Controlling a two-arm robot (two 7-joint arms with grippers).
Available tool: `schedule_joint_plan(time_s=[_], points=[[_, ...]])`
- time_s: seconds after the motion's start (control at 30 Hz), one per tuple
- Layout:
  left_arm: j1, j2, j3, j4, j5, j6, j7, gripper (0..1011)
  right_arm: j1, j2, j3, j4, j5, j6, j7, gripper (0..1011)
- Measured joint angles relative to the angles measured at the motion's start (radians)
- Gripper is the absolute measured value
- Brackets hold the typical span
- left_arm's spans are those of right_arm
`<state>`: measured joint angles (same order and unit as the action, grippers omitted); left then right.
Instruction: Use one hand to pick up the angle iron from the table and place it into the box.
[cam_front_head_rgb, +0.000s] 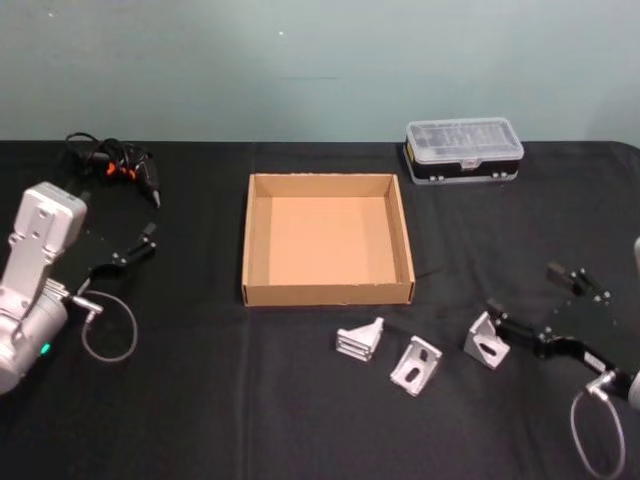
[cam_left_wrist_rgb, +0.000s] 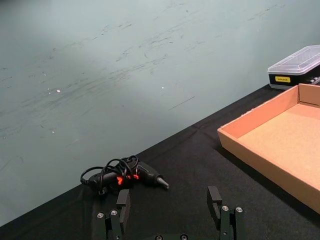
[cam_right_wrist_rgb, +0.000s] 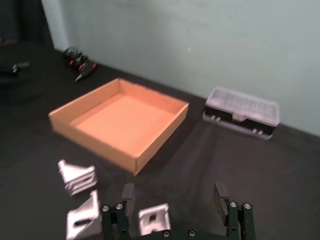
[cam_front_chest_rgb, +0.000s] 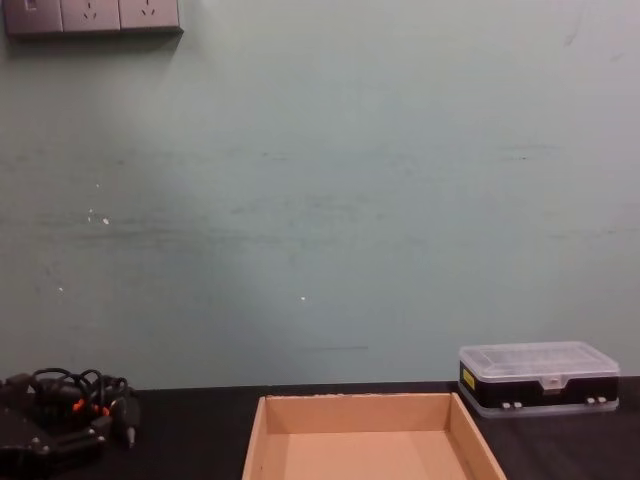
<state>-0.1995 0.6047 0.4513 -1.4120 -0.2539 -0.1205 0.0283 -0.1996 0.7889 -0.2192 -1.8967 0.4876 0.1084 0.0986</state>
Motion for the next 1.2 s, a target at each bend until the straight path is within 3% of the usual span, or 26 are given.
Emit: schedule_joint_plan(time_s=[0.17,0.27,0.5,0.83,1.2], points=[[0.000,0.000,0.000,0.000,0.000,0.000,0.000,1011,-0.010,0.027,0.004,-0.017,0.009,0.069,0.035,1004],[0.000,0.000,0.000,0.000,0.000,0.000,0.000,1011,0.009,0.035,-0.014,-0.005,0.001,0.112,0.067,1004],[0.000,0.000,0.000,0.000,0.000,0.000,0.000,1011,0.066,0.017,-0.054,0.054,-0.034,0.154,0.116,1004],[0.000,0.000,0.000,0.000,0.000,0.000,0.000,1011,0.143,-0.023,-0.096,0.129,-0.089,0.162,0.174,1004],[0.000,0.000,0.000,0.000,0.000,0.000,0.000,1011,0.165,-0.059,-0.105,0.169,-0.118,0.164,0.213,1004]])
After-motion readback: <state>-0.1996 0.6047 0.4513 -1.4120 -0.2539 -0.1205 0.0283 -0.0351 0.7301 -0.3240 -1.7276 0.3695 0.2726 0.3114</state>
